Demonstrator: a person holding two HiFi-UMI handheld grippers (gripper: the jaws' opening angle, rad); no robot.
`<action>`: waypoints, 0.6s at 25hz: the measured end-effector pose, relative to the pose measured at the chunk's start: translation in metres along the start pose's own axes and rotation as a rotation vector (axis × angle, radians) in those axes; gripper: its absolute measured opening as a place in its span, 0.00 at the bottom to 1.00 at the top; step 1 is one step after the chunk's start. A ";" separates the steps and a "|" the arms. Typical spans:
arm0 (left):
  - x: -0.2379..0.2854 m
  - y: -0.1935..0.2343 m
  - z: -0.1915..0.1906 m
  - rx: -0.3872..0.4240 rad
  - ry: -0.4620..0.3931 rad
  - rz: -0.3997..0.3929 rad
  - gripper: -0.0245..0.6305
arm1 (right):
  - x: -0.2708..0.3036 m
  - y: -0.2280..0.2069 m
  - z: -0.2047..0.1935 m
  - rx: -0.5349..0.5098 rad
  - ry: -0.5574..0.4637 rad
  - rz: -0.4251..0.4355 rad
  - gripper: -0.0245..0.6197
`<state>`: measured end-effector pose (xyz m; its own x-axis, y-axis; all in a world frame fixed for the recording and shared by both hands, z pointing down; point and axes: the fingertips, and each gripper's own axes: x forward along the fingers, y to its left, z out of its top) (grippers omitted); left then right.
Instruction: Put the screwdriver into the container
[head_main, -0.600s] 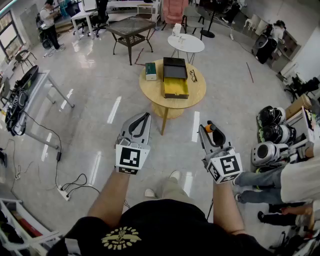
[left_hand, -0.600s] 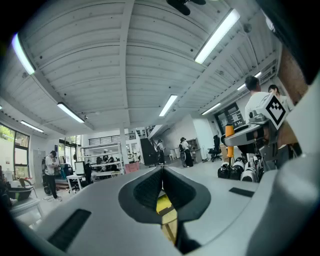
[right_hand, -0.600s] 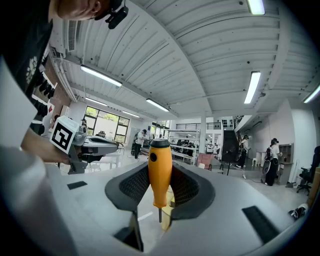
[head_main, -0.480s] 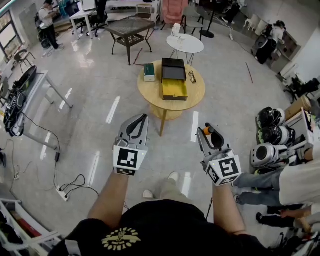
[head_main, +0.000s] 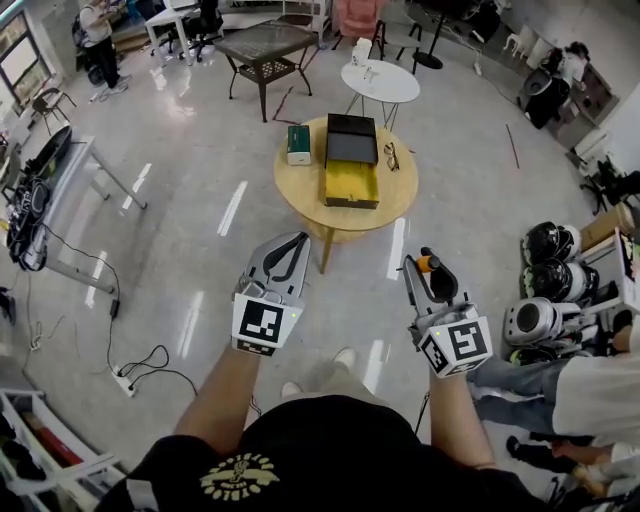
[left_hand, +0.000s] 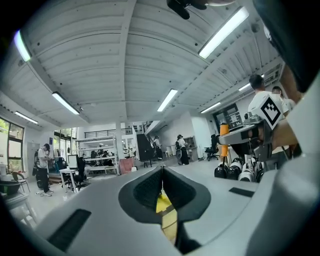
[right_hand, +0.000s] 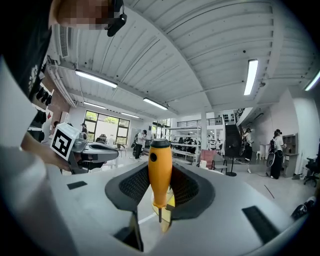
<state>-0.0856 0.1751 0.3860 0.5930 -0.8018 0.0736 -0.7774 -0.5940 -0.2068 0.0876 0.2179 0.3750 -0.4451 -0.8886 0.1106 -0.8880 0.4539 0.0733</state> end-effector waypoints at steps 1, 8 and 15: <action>0.007 0.000 0.000 -0.001 0.004 -0.002 0.07 | 0.004 -0.006 0.000 0.004 -0.001 0.002 0.24; 0.038 0.022 -0.001 -0.004 0.017 0.054 0.07 | 0.028 -0.039 0.003 0.000 0.003 0.030 0.24; 0.069 0.026 0.006 -0.001 0.035 0.080 0.07 | 0.037 -0.066 0.007 -0.001 -0.004 0.049 0.24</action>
<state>-0.0636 0.1049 0.3795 0.5213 -0.8485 0.0908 -0.8223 -0.5279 -0.2123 0.1293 0.1548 0.3674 -0.4887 -0.8655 0.1103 -0.8649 0.4972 0.0692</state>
